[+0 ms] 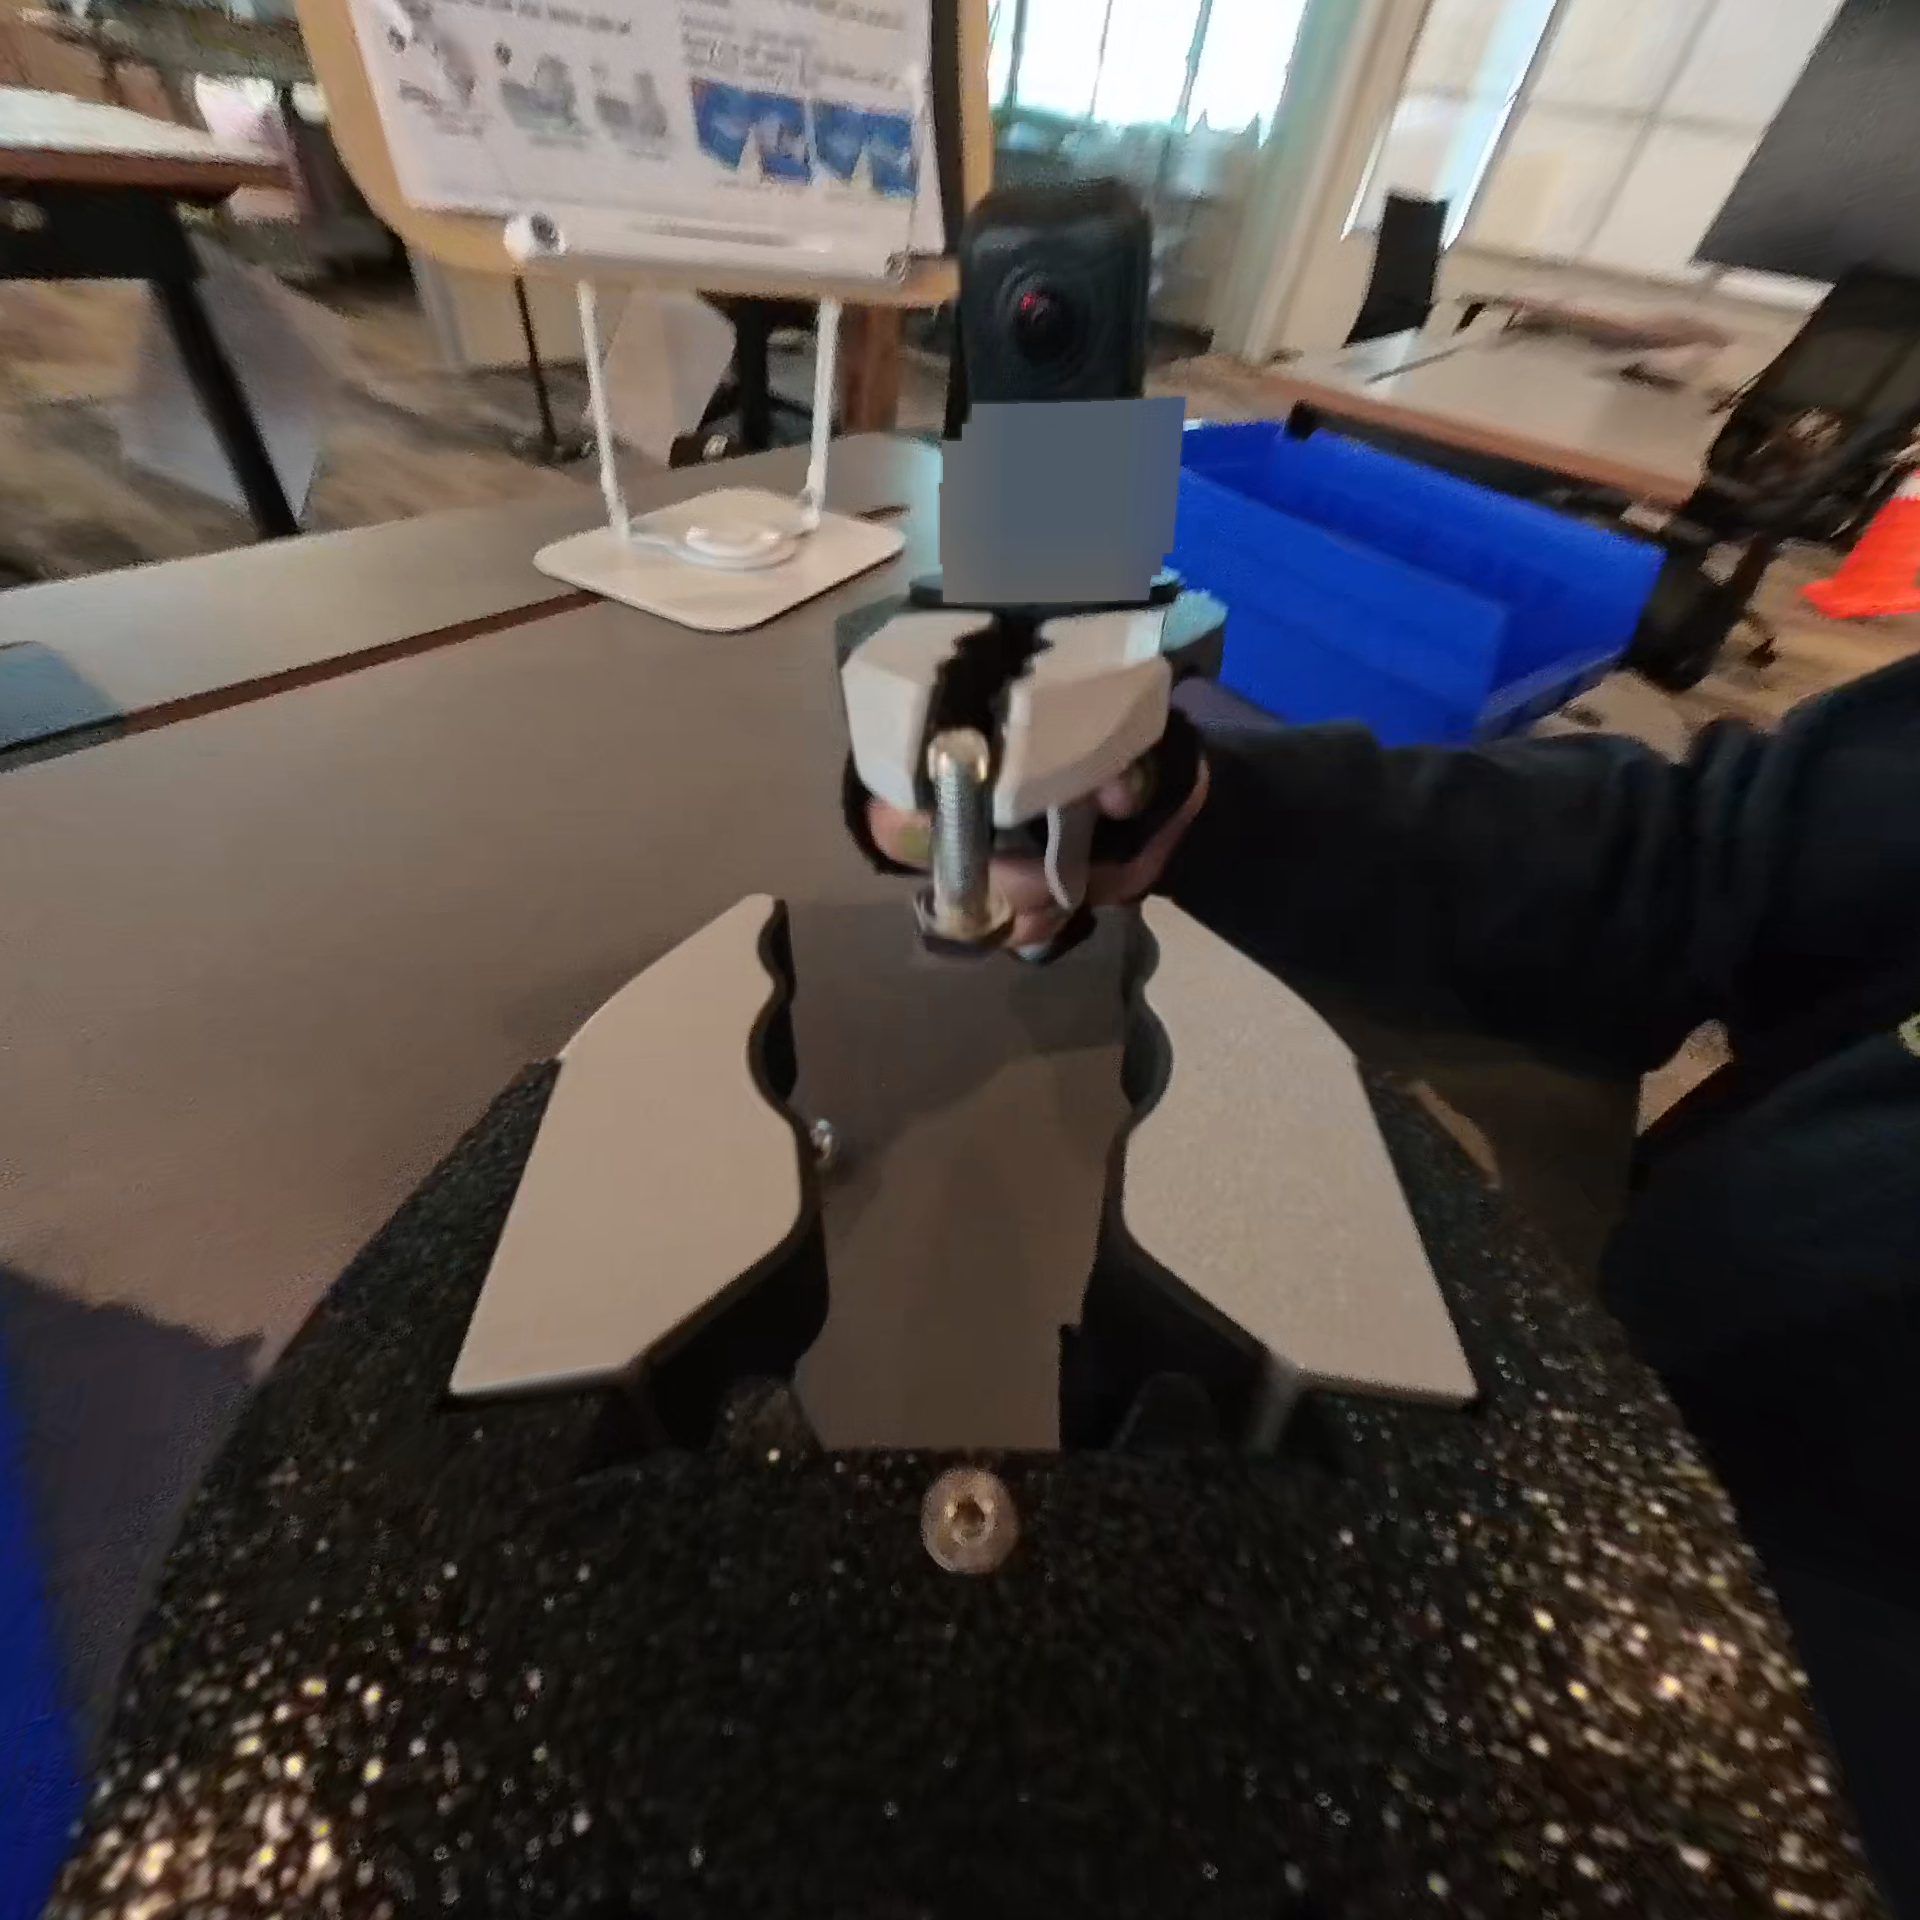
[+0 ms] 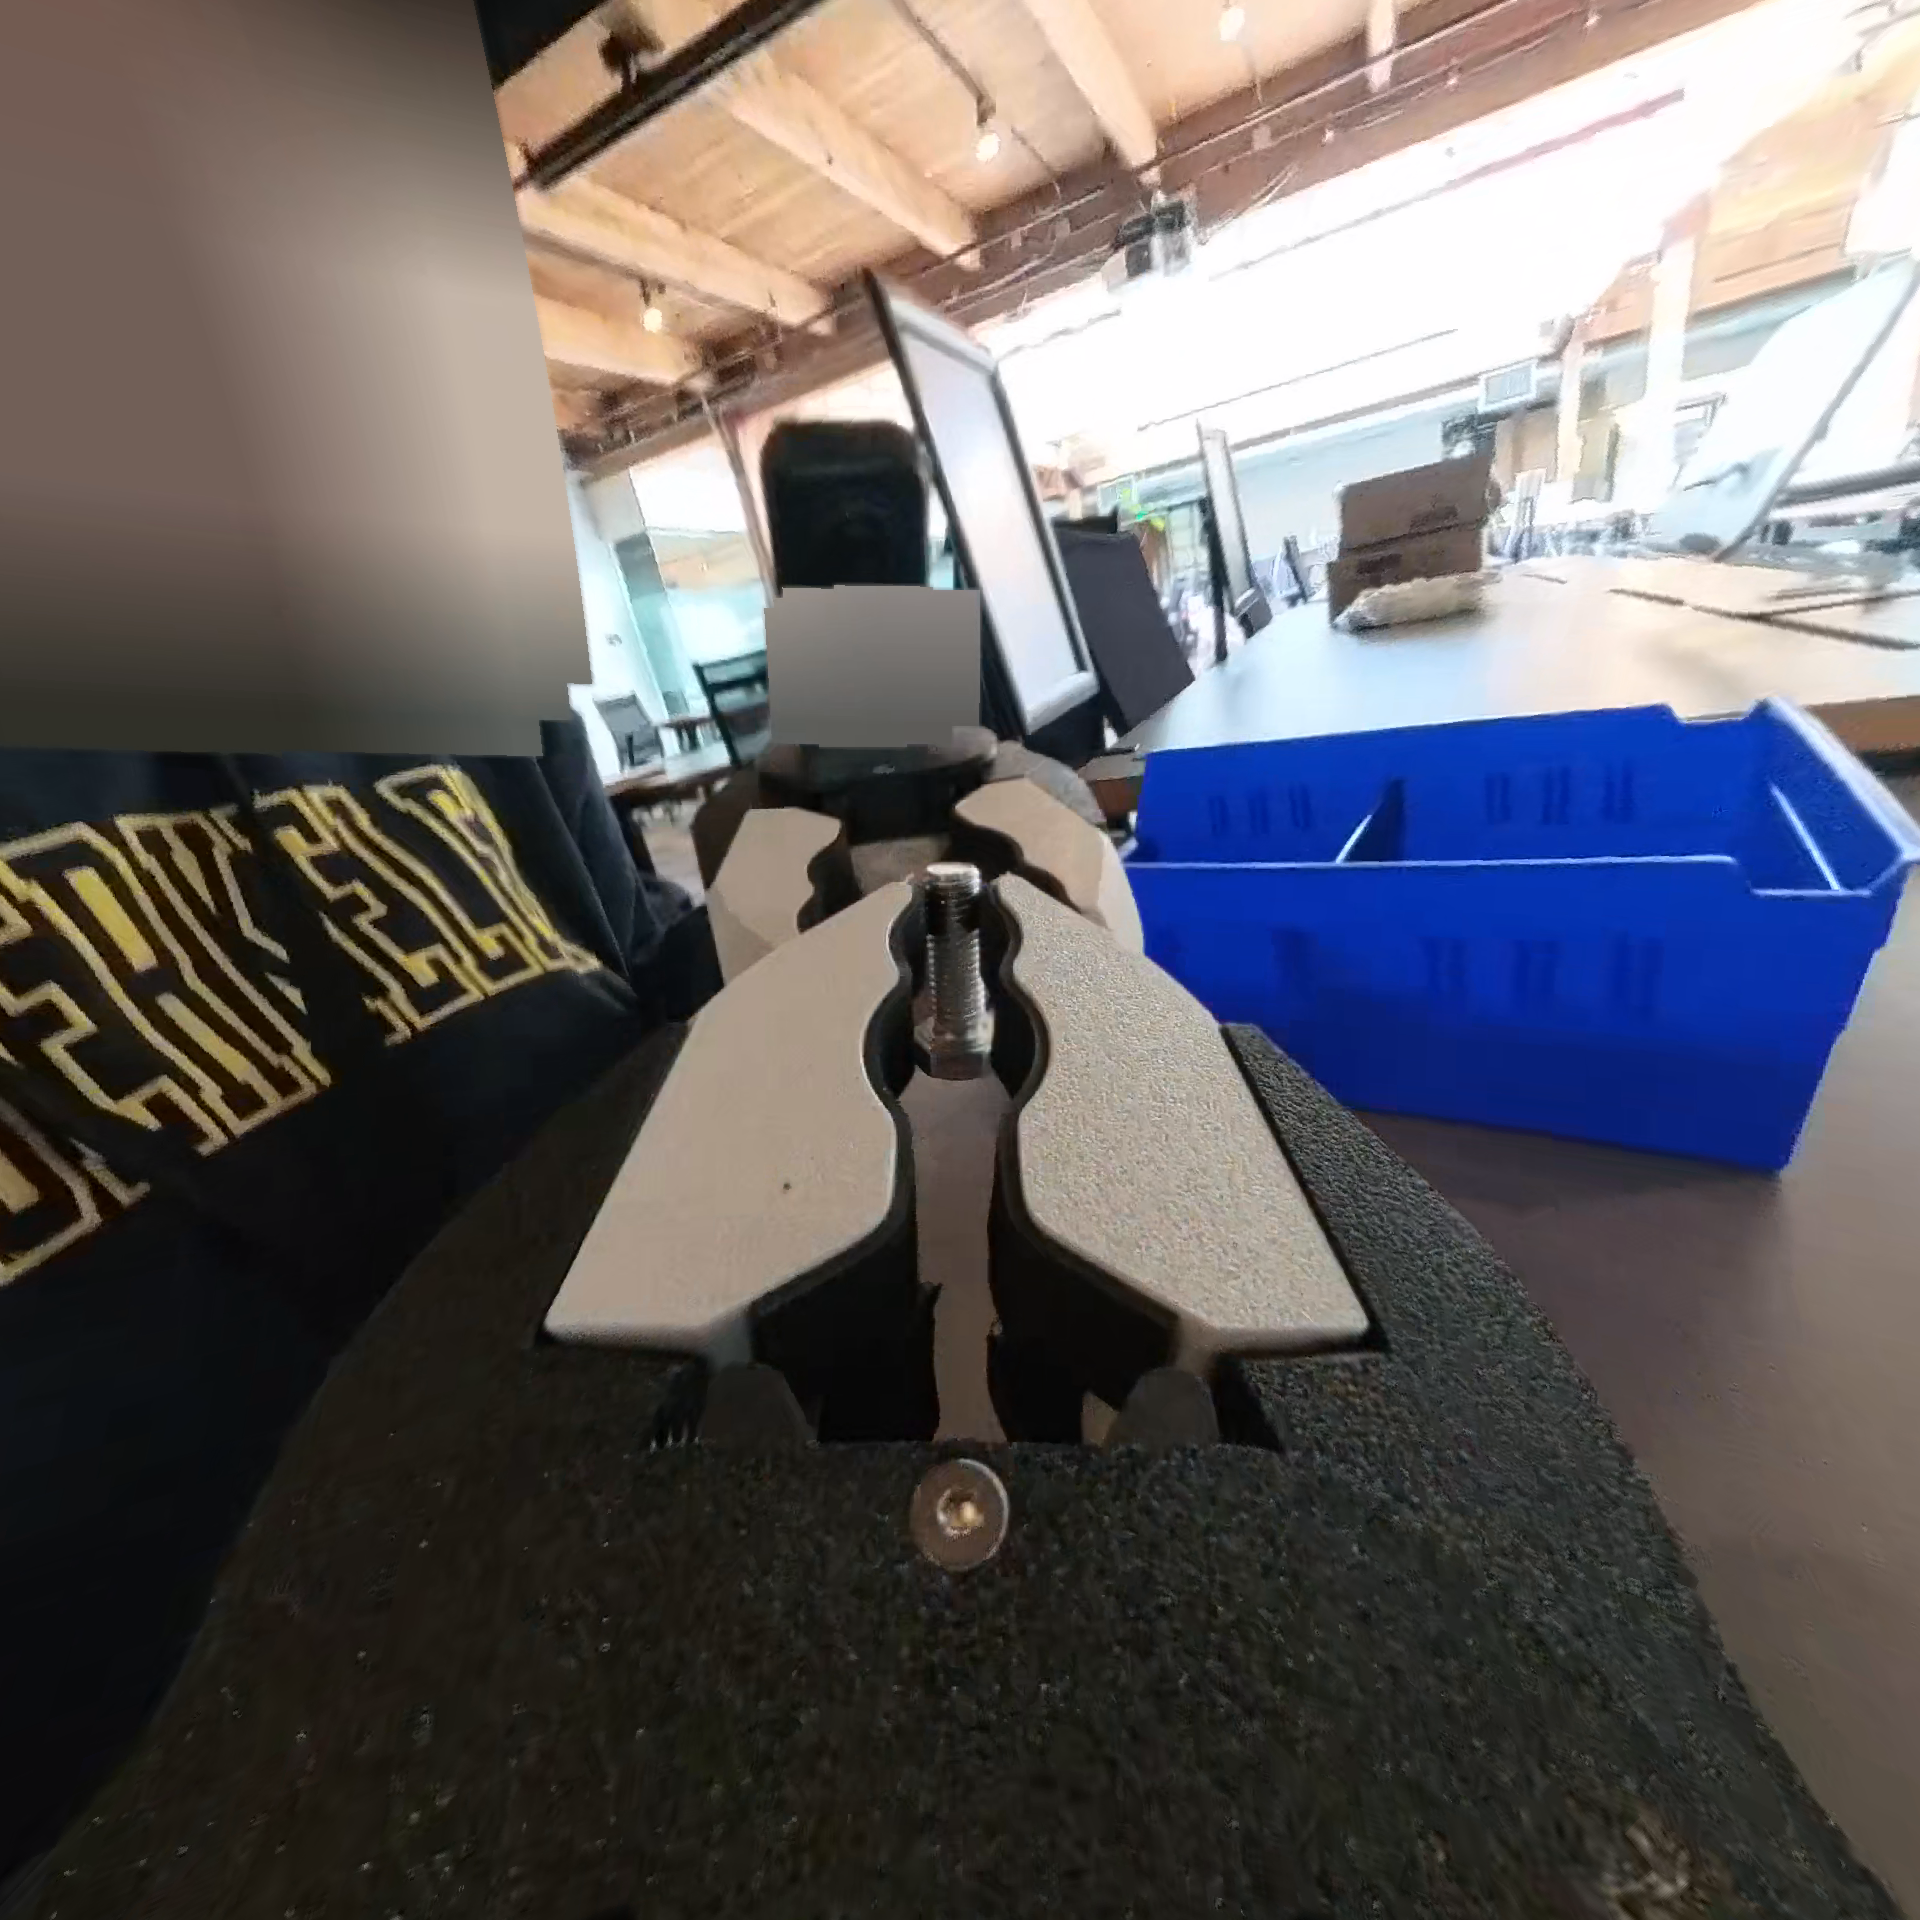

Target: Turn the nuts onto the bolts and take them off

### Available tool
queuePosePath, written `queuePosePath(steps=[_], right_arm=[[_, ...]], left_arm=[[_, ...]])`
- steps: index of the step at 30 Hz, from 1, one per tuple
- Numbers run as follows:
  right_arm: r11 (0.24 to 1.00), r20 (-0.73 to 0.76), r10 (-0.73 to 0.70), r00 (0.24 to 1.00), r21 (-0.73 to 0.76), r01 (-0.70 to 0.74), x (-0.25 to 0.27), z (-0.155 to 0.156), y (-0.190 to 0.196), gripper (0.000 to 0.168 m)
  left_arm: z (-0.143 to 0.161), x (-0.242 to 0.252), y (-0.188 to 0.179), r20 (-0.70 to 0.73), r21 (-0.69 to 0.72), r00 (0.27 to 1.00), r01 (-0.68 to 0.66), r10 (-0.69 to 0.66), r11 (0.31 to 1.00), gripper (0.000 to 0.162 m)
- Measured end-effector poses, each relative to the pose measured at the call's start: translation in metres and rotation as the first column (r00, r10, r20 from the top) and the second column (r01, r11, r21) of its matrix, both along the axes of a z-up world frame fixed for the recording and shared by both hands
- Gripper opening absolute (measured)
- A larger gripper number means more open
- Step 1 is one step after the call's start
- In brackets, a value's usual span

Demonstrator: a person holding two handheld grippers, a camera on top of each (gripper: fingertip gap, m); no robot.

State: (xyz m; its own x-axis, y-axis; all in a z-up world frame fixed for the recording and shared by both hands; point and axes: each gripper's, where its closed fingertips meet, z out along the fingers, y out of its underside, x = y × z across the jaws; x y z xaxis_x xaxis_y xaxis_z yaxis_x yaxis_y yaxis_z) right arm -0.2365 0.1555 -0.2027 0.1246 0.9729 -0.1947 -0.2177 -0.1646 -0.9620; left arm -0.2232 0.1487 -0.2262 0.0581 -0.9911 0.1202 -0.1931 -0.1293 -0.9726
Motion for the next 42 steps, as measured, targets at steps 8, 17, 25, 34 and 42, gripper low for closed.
queuePosePath(steps=[8, 17, 25, 34, 42], right_arm=[[0.992, 0.021, -0.024, 1.0, 0.123, 0.021, -0.008, 0.007, -0.008, 0.01], [0.987, 0.002, -0.048, 0.999, 0.151, 0.047, -0.007, 0.008, -0.007, 0.01], [0.984, 0.001, -0.06, 0.998, 0.167, 0.059, -0.007, 0.005, -0.007, 0.01], [0.988, 0.653, -0.111, 0.749, -0.011, 0.156, 0.035, -0.093, 0.023, 0.032], [0.985, 0.835, -0.064, 0.546, -0.035, 0.169, 0.024, -0.152, 0.027, 0.029]], left_arm=[[0.004, 0.003, -0.003, 0.071, 0.117, 0.997, -0.022, 0.014, 0.993, 0.037], [-0.002, 0.005, -0.003, 0.064, 0.127, 0.998, -0.022, 0.014, 0.992, 0.033], [-0.004, 0.002, -0.001, 0.059, 0.192, 0.998, -0.046, 0.035, 0.98, 0.018], [-0.013, -0.024, 0.042, 0.066, 0.237, 0.968, -0.25, 0.241, 0.939, 0.018], [-0.026, -0.017, 0.037, 0.042, 0.224, 0.983, -0.182, 0.177, 0.957, 0.018]])
